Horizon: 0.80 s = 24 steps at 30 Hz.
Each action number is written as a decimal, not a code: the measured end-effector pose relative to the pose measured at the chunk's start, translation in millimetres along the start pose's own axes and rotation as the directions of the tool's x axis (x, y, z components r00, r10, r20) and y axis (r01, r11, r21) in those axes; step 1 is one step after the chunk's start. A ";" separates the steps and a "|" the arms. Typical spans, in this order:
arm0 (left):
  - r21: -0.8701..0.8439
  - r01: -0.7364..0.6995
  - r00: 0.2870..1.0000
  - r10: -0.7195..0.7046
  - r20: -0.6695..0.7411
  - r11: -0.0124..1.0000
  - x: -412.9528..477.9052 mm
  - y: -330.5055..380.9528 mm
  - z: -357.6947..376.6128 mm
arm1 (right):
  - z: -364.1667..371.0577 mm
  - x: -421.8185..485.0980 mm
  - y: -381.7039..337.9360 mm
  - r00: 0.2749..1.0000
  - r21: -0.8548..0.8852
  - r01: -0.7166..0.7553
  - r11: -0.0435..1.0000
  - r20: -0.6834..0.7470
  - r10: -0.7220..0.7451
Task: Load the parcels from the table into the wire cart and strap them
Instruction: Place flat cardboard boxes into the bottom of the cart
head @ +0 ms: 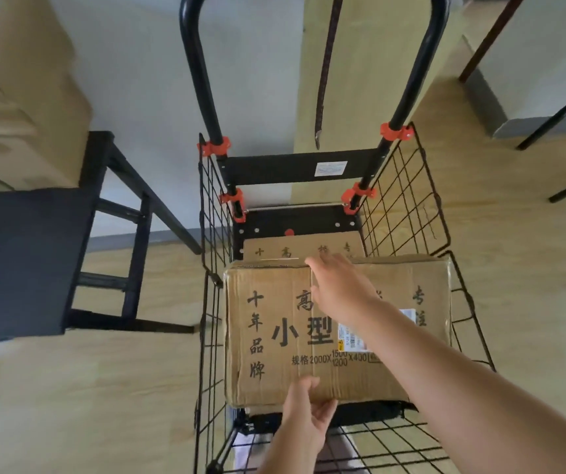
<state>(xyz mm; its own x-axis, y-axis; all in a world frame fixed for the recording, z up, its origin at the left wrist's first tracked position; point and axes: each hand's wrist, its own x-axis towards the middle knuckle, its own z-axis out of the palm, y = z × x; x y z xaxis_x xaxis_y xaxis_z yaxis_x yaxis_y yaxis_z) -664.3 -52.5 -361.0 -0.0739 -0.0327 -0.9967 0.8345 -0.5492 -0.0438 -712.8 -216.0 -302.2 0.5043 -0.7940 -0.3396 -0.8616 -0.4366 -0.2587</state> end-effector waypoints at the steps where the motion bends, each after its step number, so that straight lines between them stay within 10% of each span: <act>1: -0.016 0.015 1.000 -0.015 -0.007 1.000 5.1 -2.2 -0.7 | 8.9 5.0 4.5 1.000 -0.006 0.006 1.000 0.030 -0.006; 12: -0.086 0.104 0.990 -0.112 -0.087 0.991 75.3 -15.0 10.9 | 93.3 53.1 43.0 0.966 -0.081 0.102 0.991 0.248 -0.079; 24: -0.093 -0.137 0.989 0.130 -0.073 0.986 148.9 71.5 59.2 | 90.1 181.4 57.4 0.980 -0.108 0.134 0.985 0.163 -0.116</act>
<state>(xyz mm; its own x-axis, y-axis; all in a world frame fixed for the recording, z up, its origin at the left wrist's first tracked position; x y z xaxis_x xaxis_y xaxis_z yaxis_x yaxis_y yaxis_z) -648.1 -146.1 -508.5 0.0757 -0.0425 -0.9962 0.8839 -0.4595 0.0868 -665.7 -346.9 -460.2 0.6031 -0.6584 -0.4502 -0.7872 -0.5824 -0.2029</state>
